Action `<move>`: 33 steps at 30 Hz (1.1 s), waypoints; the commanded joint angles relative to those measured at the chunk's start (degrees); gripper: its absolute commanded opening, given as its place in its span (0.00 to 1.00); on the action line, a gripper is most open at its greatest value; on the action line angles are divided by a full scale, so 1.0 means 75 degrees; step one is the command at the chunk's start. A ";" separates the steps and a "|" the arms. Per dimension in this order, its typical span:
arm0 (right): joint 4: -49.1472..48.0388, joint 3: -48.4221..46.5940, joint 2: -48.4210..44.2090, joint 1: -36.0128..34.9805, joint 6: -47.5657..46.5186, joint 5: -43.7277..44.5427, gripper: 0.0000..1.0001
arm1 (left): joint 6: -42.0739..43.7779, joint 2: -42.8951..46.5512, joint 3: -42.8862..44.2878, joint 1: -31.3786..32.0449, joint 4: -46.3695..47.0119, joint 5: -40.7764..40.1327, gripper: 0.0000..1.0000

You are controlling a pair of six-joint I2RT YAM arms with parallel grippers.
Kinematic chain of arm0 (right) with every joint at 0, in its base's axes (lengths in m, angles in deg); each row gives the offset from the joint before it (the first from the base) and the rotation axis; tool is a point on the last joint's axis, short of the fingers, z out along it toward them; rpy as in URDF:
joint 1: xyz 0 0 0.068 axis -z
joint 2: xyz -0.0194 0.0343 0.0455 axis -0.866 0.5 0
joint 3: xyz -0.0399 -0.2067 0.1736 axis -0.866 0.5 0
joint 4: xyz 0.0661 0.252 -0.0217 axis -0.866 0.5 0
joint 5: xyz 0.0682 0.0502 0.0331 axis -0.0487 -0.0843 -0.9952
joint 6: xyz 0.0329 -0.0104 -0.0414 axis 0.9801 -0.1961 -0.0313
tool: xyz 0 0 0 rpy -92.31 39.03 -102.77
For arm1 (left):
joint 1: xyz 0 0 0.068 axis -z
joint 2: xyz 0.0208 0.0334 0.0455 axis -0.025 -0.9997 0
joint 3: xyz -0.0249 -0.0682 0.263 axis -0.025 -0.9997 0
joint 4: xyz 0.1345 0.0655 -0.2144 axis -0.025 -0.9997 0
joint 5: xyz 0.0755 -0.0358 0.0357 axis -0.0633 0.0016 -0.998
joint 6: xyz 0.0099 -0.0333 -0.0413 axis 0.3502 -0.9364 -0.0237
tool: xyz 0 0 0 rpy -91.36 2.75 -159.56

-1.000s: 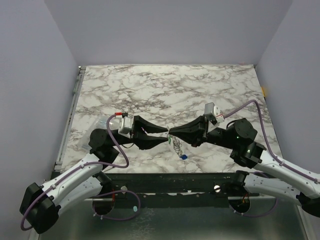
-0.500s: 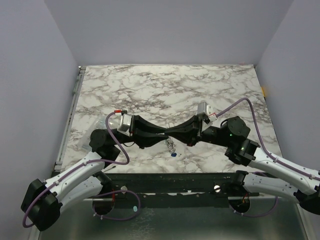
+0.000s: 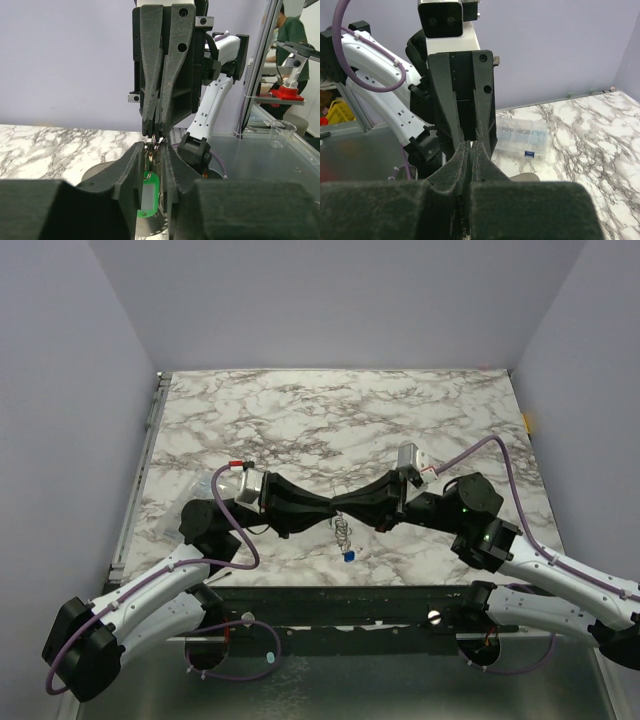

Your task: Put the keys on the keyring

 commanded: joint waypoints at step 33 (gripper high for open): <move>0.8086 -0.4568 0.1590 -0.0024 -0.2827 0.0331 0.70 | 0.1078 -0.0251 0.0350 -0.0009 -0.1876 0.0244 0.00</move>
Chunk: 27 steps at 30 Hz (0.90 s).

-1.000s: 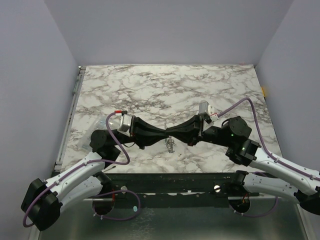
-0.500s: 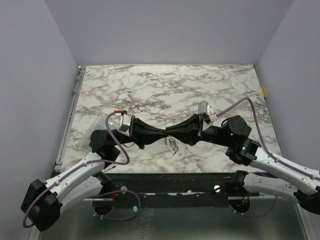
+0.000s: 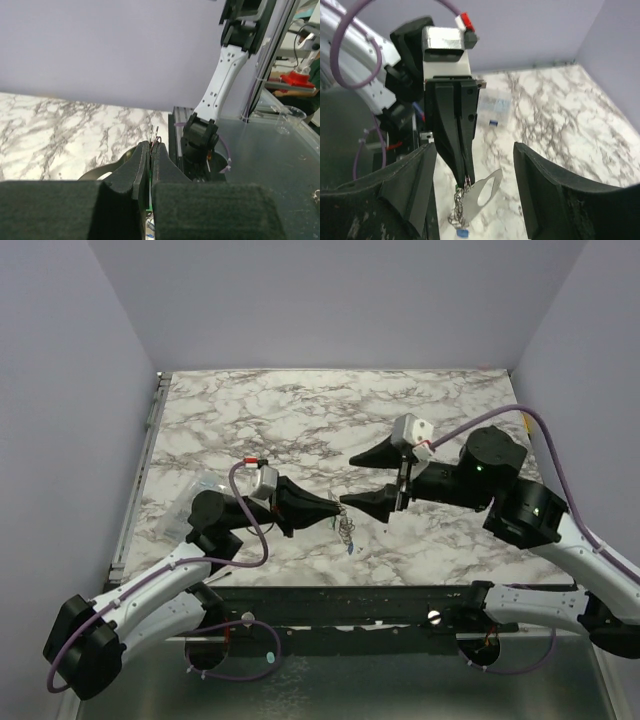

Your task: Put the keys on the keyring

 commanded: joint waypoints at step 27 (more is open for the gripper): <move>0.4475 -0.0783 0.2006 -0.0020 -0.0885 0.0267 0.36 | 0.2130 -0.0608 0.0851 0.0771 -0.3375 -0.0262 0.00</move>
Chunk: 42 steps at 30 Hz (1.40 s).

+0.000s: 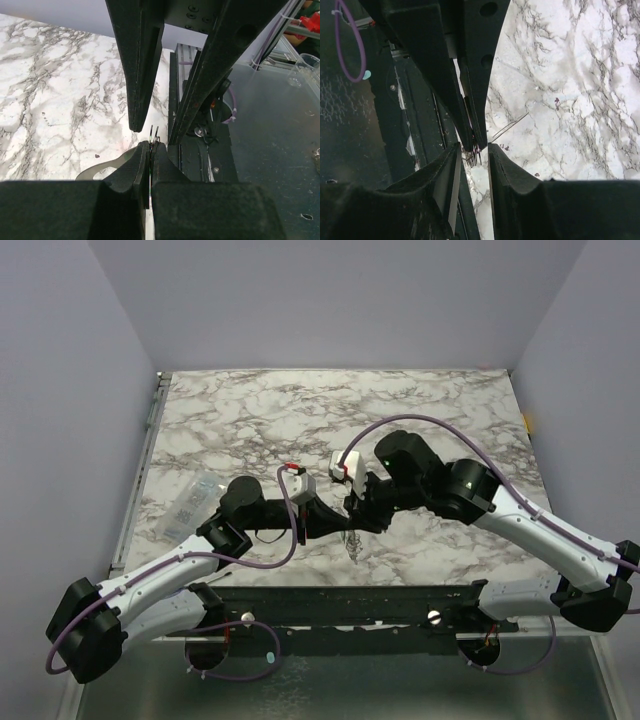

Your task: Put the keys on the keyring

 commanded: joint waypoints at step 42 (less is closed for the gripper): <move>-0.2284 0.2082 -0.2237 -0.0018 0.0113 0.0103 0.01 | 0.1041 0.0934 0.0289 -0.0049 -0.0470 -0.0169 0.38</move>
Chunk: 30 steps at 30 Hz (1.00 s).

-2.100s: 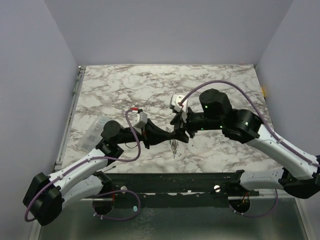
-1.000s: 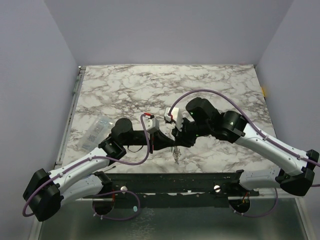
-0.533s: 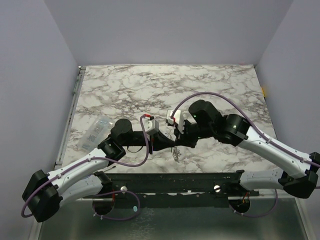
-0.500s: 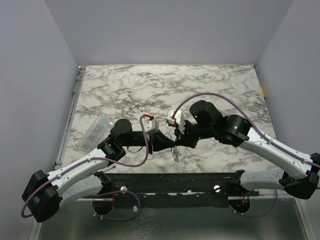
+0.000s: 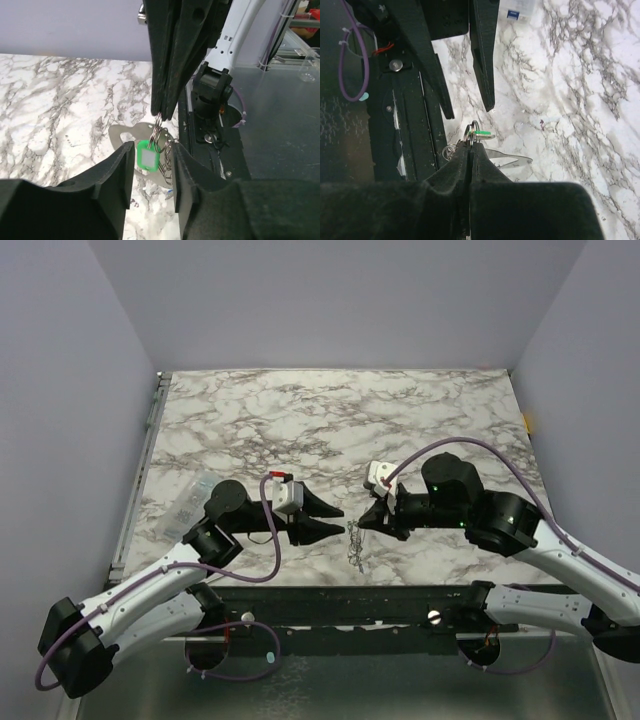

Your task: Put the keys on the keyring

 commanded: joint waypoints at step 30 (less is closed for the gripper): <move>-0.0669 -0.0349 0.0023 -0.0018 0.0069 -0.0461 0.01 | 0.0479 0.0141 -0.0082 0.0038 0.0443 -0.0465 0.42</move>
